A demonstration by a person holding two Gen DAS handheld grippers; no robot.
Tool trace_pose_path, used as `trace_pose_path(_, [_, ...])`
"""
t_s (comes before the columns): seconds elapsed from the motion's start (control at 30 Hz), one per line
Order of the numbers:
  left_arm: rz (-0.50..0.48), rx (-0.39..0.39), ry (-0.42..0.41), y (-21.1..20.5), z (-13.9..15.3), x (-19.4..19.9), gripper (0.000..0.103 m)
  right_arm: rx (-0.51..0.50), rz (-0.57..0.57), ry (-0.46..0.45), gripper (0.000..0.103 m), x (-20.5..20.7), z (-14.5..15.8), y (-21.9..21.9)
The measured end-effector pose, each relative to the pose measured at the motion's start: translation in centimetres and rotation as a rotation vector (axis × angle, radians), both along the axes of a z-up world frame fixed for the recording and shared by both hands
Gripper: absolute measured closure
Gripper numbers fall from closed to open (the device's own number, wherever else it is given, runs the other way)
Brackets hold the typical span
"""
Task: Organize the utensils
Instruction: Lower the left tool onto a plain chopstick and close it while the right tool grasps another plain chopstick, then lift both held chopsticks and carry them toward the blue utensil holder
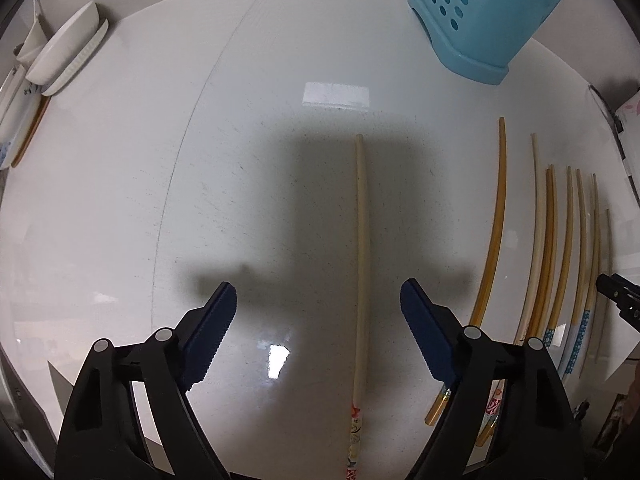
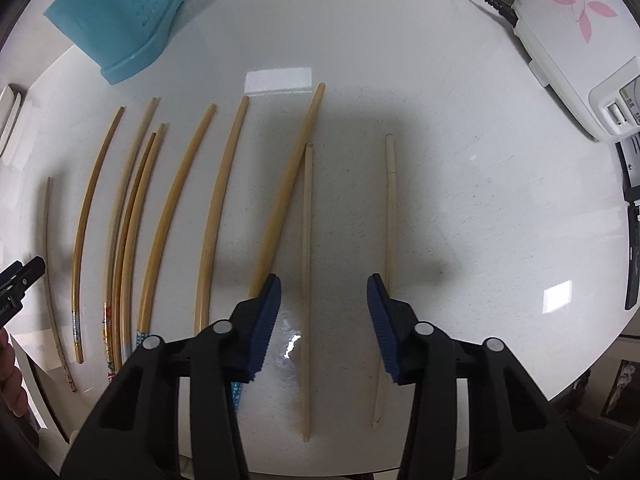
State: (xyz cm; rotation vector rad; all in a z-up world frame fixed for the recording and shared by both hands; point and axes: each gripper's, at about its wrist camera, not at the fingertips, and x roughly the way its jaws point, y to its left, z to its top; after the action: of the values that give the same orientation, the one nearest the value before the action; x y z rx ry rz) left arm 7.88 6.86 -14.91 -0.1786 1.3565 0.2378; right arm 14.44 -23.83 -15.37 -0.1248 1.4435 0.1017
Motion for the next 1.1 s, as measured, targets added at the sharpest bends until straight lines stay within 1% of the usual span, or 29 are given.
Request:
trace_pose_path(0.03, [-0.002, 0.002, 0.002, 0.1, -0.1, 0.2, 0.026, -0.004, 0.003, 0.007, 0.069, 0.1, -0.2, 0.1])
trace_pose_path(0.1, [-0.005, -0.004, 0.006, 0.2, -0.2, 0.6, 0.032, -0.007, 0.005, 0.012, 0.071, 0.2, -0.3, 0.2])
trace_pose_path(0.17, [-0.022, -0.02, 0.022, -0.2, -0.3, 0.9, 0.044, -0.008, 0.006, 0.017, 0.074, 0.5, -0.5, 0.2])
trace_pose_path(0.27, [-0.037, -0.045, 0.044, -0.6, -0.9, 1.4, 0.053, -0.005, 0.009, 0.026, 0.078, 0.9, -0.6, 0.3])
trace_pose_path(0.33, [-0.046, -0.022, 0.041, -0.9, -0.9, 1.6, 0.056, -0.006, 0.008, 0.03, 0.082, 1.2, -0.7, 0.3])
trace_pose_path(0.4, [-0.049, -0.012, 0.043, -1.1, -0.8, 1.7, 0.064, 0.001, 0.008, 0.038, 0.085, 1.5, -0.7, 0.3])
trace_pose_path(0.43, [-0.045, -0.01, 0.047, -1.2, -0.8, 1.7, 0.072, -0.001, 0.005, 0.043, 0.09, 1.2, -0.5, 0.9])
trace_pose_path(0.47, [-0.043, -0.008, 0.052, -1.1, -0.9, 2.0, 0.081, -0.002, 0.002, 0.048, 0.098, 1.3, -0.6, 0.9])
trace_pose_path(0.5, [-0.042, -0.007, 0.057, -1.1, -0.9, 2.1, 0.087, -0.004, 0.0, 0.051, 0.099, 1.6, -0.7, 1.0])
trace_pose_path(0.53, [-0.043, -0.005, 0.061, -1.3, -0.9, 2.1, 0.096, -0.004, -0.005, 0.055, 0.1, 1.7, -0.7, 1.0])
trace_pose_path(0.8, [-0.037, -0.042, 0.048, -1.3, -1.2, 1.7, 0.097, -0.004, -0.026, 0.059, 0.1, 2.7, -0.9, 0.7])
trace_pose_path(0.93, [-0.036, -0.047, 0.02, -1.5, -1.0, 0.9, 0.097, 0.003, -0.036, 0.059, 0.1, 2.0, -0.7, -0.1])
trace_pose_path(1.0, [-0.034, -0.047, 0.0, -1.6, -0.3, 0.7, 0.097, 0.005, -0.039, 0.051, 0.1, 0.9, -0.5, -0.4])
trace_pose_path(1.1, [-0.033, -0.047, -0.035, -1.5, 0.9, -0.1, 0.097, 0.017, -0.043, 0.029, 0.1, 0.2, 0.5, -0.8])
